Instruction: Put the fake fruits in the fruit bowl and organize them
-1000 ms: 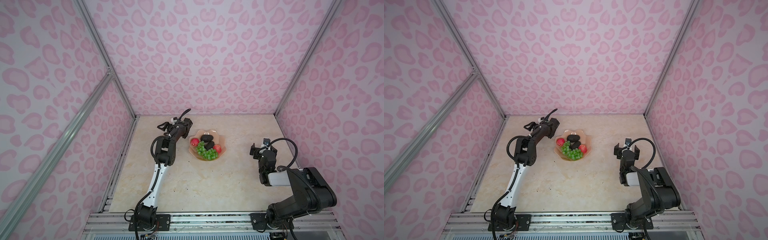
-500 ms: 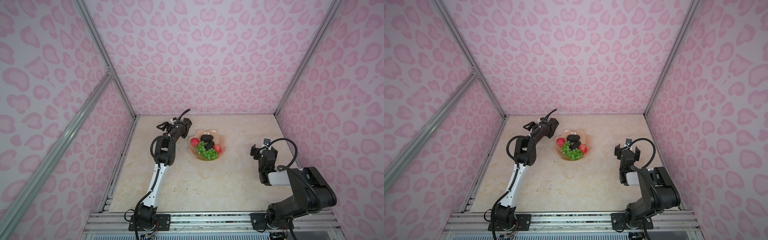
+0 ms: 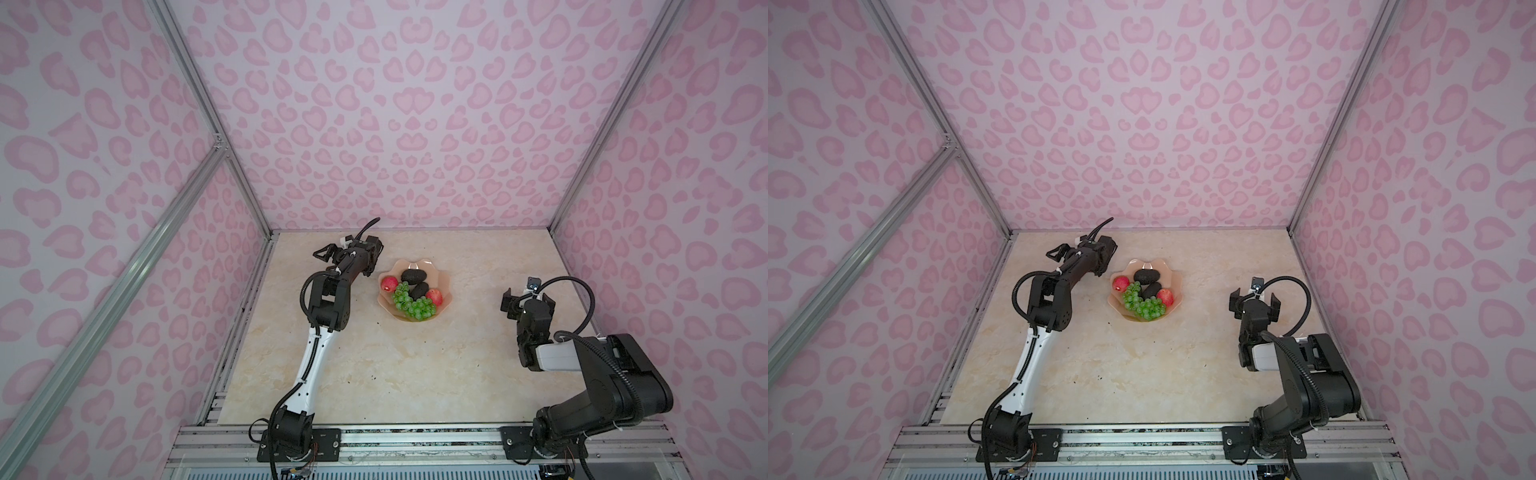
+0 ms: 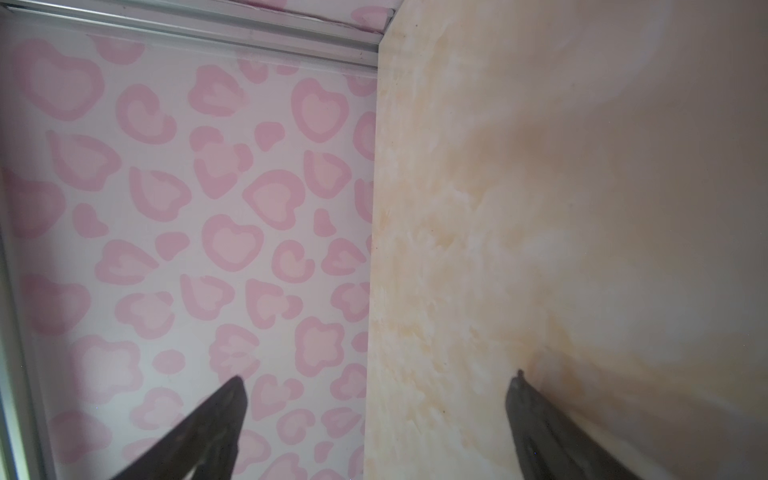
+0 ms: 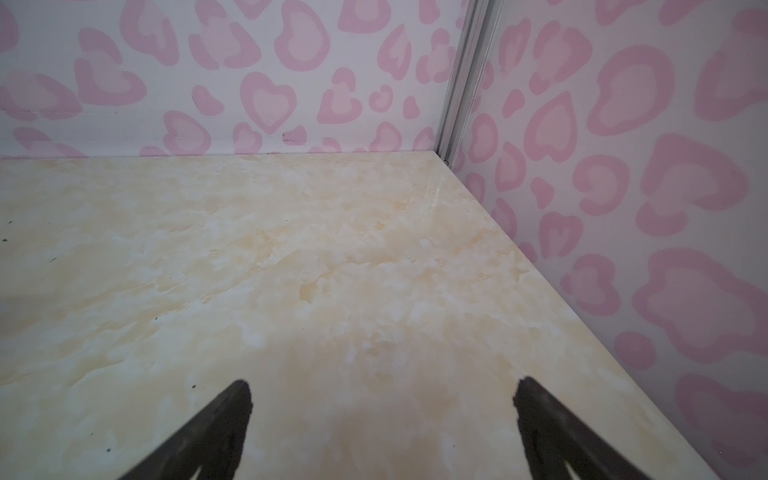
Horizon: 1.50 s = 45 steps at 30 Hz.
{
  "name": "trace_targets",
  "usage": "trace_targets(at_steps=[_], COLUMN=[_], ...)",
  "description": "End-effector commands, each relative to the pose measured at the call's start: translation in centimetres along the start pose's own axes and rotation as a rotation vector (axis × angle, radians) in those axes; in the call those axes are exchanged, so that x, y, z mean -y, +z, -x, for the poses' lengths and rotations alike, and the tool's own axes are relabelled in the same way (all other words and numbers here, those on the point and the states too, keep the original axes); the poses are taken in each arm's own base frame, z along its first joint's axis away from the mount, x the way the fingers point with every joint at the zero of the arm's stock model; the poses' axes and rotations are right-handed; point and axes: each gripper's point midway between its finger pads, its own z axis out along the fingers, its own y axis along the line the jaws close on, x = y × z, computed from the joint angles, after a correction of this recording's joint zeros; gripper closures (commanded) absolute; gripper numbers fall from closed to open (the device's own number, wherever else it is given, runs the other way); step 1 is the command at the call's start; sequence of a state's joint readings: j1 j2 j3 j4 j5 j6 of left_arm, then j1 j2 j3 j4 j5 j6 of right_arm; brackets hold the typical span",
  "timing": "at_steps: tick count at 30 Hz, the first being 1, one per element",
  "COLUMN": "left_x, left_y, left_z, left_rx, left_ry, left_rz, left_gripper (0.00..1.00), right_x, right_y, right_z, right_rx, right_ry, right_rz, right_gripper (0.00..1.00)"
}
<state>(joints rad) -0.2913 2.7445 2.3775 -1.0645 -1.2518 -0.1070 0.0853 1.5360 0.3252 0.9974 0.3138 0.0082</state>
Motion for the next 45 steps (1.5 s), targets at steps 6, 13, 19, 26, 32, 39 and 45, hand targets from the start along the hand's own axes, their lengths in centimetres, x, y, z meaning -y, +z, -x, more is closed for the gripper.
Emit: trace_targets(at_steps=[6,13,19,26,32,39,45], left_x=[1.0,-2.5,-4.5,-7.3,-10.0,-10.1,-9.4], left_y=[-3.5,-5.2,-6.4,-9.4,-9.4,-7.3,-6.9], left_z=[-1.8,-4.8,-7.0,-8.8,-10.4,-12.3,-13.7], left_rx=[0.124,0.216,0.278,0.557,0.709,0.723,0.71], left_ry=[-0.235,-0.462,-0.584,-0.653,-0.775,-0.87,-0.896], left_rz=[-0.504,-0.649,-0.709,-0.878,-0.892,-0.83,-0.862], left_gripper=[0.02,0.02,0.02,0.02,0.02,0.02,0.02], right_x=[0.2,0.1,0.2,0.2,0.2,0.2,0.2], right_y=[0.1,0.1,0.2,0.2,0.3,0.3,0.3], right_z=[0.0,-0.1,-0.1,-0.1,0.0,0.0,0.0], right_rx=[-0.002,-0.005,-0.007,-0.007,-0.008,-0.009,-0.009], right_ry=[0.009,0.012,0.014,0.016,0.018,0.02,0.02], right_rz=[-0.01,-0.006,-0.006,-0.003,-0.001,0.001,0.002], right_gripper=[0.01,0.01,0.01,0.01,0.01,0.01,0.01])
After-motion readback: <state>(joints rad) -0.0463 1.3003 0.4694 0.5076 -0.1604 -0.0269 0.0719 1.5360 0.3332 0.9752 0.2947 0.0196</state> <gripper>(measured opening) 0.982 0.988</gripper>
